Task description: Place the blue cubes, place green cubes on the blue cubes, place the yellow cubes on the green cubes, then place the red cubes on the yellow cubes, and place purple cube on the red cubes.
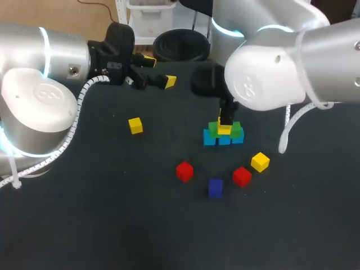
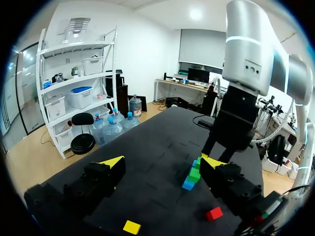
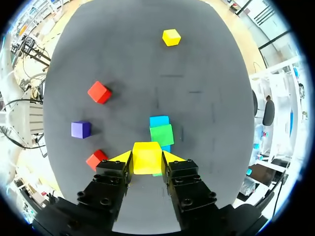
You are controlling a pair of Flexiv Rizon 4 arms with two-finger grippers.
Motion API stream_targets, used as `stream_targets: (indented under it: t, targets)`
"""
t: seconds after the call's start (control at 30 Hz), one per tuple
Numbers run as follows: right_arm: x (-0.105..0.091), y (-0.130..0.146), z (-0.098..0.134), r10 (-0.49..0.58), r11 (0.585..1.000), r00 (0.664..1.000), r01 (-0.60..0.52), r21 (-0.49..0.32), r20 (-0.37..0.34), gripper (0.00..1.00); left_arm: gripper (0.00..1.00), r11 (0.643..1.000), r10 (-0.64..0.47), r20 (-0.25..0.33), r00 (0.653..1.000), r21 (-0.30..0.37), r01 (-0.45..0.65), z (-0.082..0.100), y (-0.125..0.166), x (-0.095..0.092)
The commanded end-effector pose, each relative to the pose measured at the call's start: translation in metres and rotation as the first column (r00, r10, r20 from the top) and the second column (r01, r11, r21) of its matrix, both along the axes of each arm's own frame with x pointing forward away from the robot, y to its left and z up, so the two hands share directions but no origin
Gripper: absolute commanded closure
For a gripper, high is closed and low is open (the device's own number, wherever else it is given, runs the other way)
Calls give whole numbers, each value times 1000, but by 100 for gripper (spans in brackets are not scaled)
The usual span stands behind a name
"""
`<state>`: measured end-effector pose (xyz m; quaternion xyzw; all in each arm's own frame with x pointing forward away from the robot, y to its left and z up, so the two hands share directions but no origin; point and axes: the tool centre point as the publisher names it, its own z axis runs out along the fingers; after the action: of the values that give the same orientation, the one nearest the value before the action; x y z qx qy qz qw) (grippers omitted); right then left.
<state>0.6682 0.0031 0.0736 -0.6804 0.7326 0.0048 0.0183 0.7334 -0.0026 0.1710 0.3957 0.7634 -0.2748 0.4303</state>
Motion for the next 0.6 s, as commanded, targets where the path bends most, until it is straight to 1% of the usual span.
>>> stream_targets:
  t: [0.03,0.6]
  targets:
    - [2,-2,3,3,1000,1000,-3,1,0,100,0,1000,-1,5,1000,-6,1,-1,1,0]
    - [19,-7,-2,23,1000,999,-23,-10,27,100,0,1000,-1,5,1000,-6,1,-1,1,0]
